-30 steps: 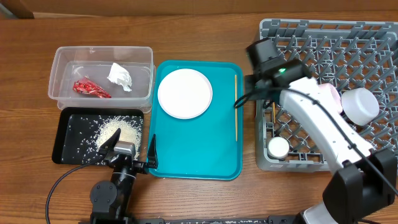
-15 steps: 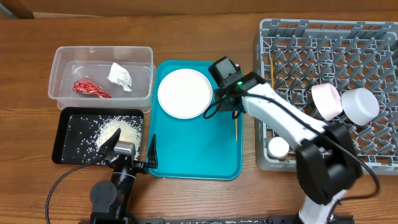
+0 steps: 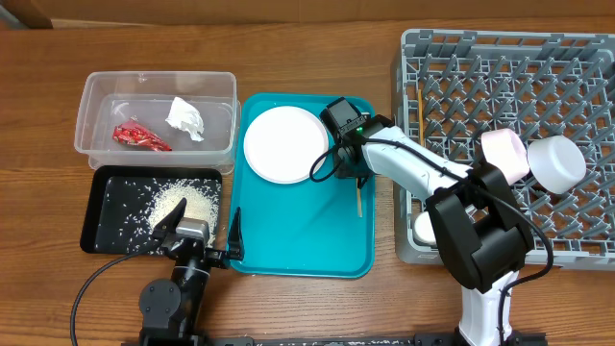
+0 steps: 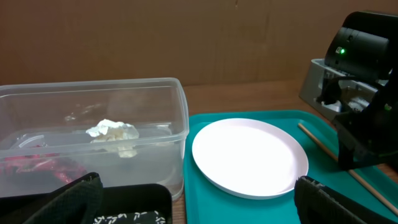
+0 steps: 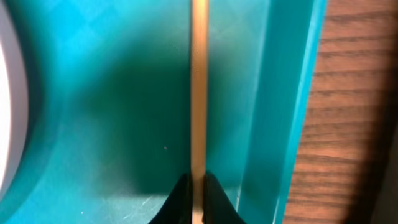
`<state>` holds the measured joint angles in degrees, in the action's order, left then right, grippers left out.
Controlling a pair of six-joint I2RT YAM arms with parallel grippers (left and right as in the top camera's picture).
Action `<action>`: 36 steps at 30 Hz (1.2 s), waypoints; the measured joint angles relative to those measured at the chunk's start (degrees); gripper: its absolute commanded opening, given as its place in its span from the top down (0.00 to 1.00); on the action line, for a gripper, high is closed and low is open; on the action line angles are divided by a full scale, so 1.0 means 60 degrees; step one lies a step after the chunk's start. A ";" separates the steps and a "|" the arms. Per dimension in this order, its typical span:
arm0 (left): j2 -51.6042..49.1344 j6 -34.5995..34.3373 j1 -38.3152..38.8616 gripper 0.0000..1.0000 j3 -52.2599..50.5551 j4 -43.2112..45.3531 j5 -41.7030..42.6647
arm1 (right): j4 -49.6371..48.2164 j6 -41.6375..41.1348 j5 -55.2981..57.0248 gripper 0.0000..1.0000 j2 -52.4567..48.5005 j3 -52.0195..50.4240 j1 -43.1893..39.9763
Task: Sort waste into correct bins and load items into the dishwasher
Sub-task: 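Carry the chopsticks right and drop them into the dish rack, then grasp the white plate edge with the right gripper and lift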
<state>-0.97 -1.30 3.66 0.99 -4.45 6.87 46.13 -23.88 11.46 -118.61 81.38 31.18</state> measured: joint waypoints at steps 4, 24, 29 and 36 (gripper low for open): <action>0.0000 0.0000 -0.0004 0.00 0.0000 -0.0004 0.0000 | 0.0517 -0.0011 -0.0120 0.96 0.0000 0.0138 0.0025; 0.0000 0.0000 0.0000 0.00 0.0000 -0.0004 0.0000 | 0.1534 0.1100 0.0703 0.96 0.3453 0.1384 -0.1854; 0.0000 0.0000 0.0000 0.00 0.0000 -0.0004 0.0000 | 0.1756 0.1617 0.0233 0.68 0.2634 0.1180 -0.2320; 0.0000 0.0000 0.0000 0.00 0.0000 -0.0004 0.0000 | 0.1617 0.1832 -0.0033 0.57 0.2499 0.1060 -0.2040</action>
<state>-0.97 -1.30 3.66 0.99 -4.47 6.87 55.83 -12.88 11.27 -103.61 87.74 18.94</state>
